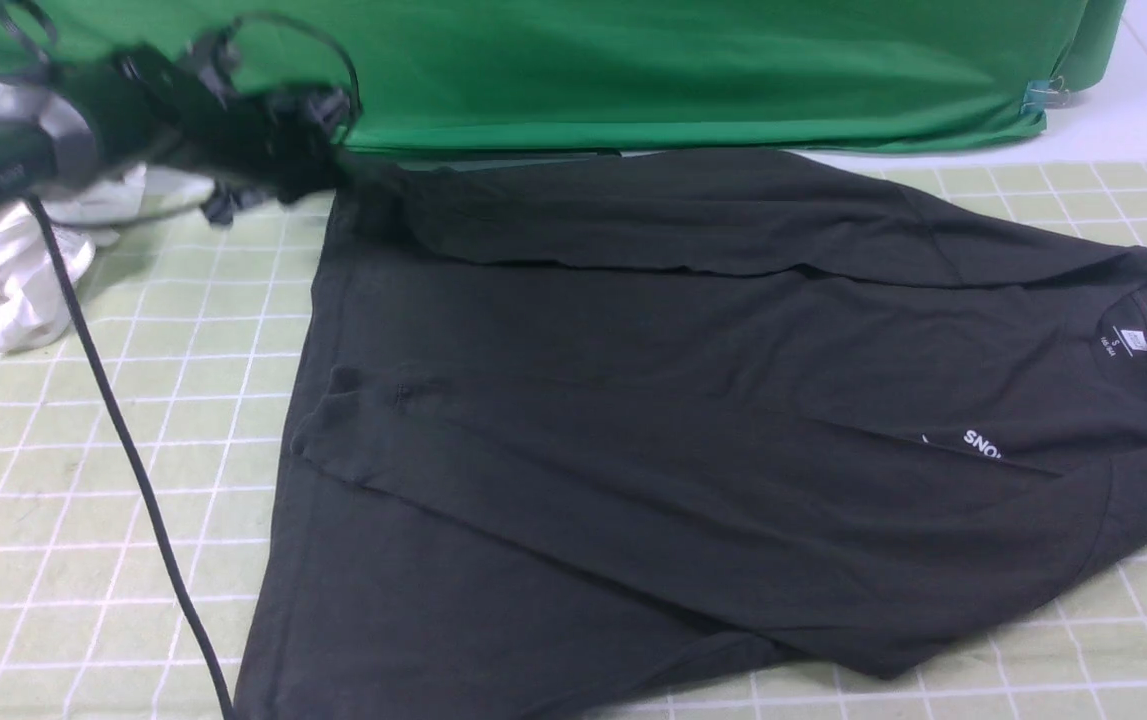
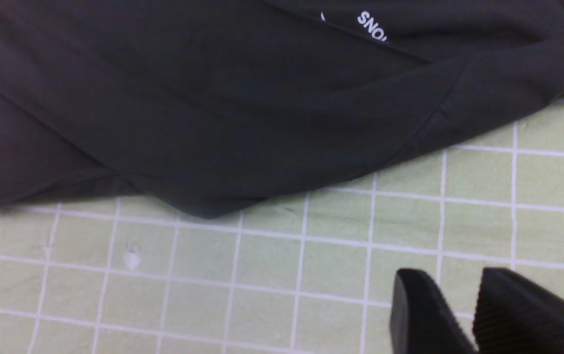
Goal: Fold a long-sleeved shirt over a green coffee tablecloth.
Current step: 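Fold the left side of the dark shirt inward over its body with the left gripper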
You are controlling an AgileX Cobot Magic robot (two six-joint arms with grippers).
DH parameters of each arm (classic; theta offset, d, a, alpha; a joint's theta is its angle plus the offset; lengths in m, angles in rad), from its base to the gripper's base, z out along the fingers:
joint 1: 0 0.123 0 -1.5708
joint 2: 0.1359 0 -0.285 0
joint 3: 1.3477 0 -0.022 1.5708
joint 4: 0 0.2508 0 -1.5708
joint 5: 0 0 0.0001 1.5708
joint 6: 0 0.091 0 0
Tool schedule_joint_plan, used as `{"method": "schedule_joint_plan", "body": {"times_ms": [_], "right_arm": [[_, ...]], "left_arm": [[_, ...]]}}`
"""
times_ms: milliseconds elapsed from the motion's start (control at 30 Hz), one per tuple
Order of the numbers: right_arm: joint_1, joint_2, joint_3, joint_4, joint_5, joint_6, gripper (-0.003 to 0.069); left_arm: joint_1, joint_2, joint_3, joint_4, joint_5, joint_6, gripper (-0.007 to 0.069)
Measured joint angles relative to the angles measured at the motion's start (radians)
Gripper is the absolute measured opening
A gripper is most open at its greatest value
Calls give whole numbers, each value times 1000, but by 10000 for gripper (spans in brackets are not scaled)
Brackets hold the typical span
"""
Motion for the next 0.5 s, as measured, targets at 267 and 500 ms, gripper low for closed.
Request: {"method": "schedule_joint_plan", "body": {"times_ms": [267, 500], "right_arm": [[0, 0, 0, 0, 3, 0, 192], [0, 0, 0, 0, 3, -1, 196]], "left_arm": [[0, -198, -47, -19, 175, -54, 22], [-1, -408, -8, 15, 430, -168, 22]]}}
